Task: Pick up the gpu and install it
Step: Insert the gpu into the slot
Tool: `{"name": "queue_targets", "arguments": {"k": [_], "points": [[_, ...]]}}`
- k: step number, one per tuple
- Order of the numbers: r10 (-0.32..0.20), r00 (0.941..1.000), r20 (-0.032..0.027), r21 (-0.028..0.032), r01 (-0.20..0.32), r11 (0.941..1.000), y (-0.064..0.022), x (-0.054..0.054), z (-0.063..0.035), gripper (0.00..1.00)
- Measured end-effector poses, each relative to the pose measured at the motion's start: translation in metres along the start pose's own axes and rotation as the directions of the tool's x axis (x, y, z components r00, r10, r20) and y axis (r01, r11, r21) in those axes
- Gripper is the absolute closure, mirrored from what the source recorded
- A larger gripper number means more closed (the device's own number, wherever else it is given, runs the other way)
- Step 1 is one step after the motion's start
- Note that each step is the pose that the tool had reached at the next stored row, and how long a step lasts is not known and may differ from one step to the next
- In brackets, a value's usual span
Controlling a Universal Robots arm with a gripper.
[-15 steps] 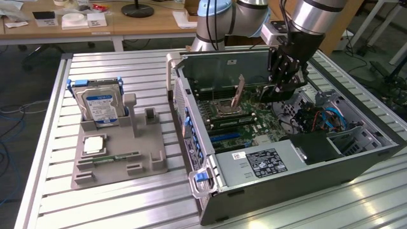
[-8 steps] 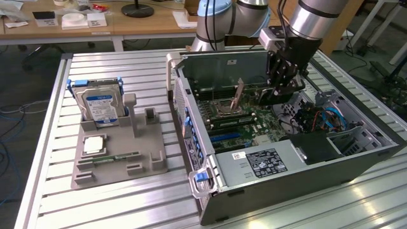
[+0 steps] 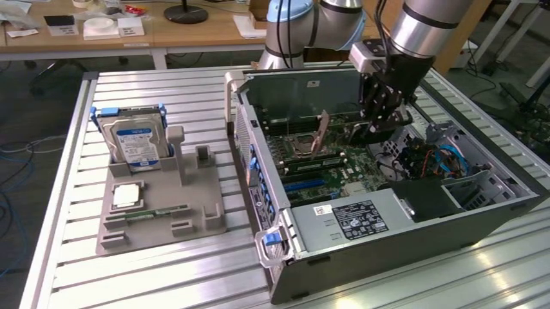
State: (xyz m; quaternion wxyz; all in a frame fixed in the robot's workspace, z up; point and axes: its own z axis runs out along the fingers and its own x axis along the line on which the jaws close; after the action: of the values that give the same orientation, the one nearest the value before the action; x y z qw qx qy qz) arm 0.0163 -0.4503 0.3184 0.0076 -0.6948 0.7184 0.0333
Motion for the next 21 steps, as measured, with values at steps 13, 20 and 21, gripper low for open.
{"name": "queue_targets", "arguments": {"k": [13, 20, 21], "points": [[-0.009, 1.0000, -0.0003, -0.0006, 0.009, 1.0000, 0.0052, 0.0007, 0.0041, 0.73], [-0.009, 1.0000, -0.0004, -0.0006, 0.009, 1.0000, 0.0052, 0.0007, 0.0043, 0.73], [-0.009, 1.0000, -0.0004, -0.0006, 0.009, 1.0000, 0.0051, 0.0007, 0.0042, 0.73]]}}
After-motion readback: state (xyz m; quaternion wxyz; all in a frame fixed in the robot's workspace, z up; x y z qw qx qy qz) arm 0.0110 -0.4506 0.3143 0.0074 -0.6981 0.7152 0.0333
